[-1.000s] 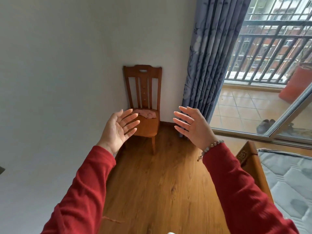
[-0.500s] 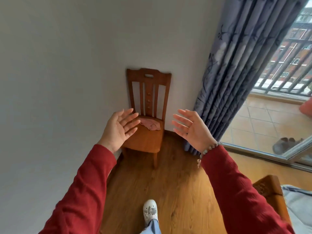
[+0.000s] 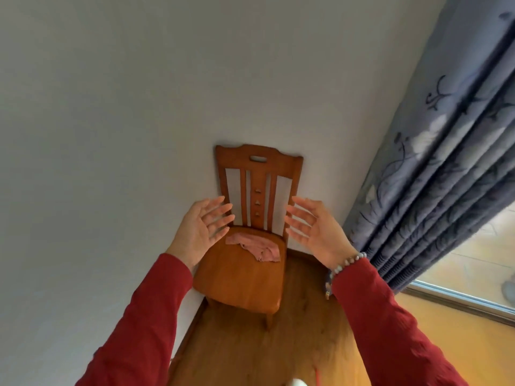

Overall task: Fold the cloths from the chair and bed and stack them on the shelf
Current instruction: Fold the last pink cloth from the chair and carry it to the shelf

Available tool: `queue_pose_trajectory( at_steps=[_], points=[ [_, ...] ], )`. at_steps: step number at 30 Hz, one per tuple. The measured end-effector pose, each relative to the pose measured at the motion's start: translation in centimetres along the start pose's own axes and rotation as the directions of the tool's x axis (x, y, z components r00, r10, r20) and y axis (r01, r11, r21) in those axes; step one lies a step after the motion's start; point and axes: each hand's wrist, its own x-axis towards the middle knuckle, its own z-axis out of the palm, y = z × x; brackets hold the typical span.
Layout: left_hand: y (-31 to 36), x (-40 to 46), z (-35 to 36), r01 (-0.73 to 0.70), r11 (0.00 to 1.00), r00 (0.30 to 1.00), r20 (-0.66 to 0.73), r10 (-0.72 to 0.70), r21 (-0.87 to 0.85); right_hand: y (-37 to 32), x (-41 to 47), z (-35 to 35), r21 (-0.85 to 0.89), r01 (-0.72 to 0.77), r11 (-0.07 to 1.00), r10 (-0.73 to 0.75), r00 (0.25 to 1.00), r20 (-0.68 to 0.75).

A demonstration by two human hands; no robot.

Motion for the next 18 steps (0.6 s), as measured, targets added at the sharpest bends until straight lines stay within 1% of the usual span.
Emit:
queue_pose_trajectory(
  at_steps=[6, 11, 14, 18],
  points=[
    [0.4, 9.8, 1.2, 0.051, 0.999, 0.996, -0.067, -0.050, 0.012, -1.9, 10.0, -1.0, -0.039, -0.066, 0.997, 0.065, 0.998, -0.016],
    [0.1, 17.5, 2.8, 0.080, 0.996, 0.989, -0.131, -0.074, 0.044, -4.0, 19.1, -2.4, -0.052, -0.149, 0.987, 0.150, 0.989, 0.015],
    [-0.8, 21.4, 2.9, 0.109, 0.992, 0.976, -0.193, -0.096, 0.061, -3.8, 24.3, -3.3, -0.075, -0.203, 0.976, 0.205, 0.978, 0.025],
    [-3.2, 26.5, 1.0, 0.158, 0.987, 0.952, -0.271, -0.146, 0.023, -1.6, 30.5, -4.2, -0.114, -0.300, 0.947, 0.302, 0.953, -0.004]
  ],
)
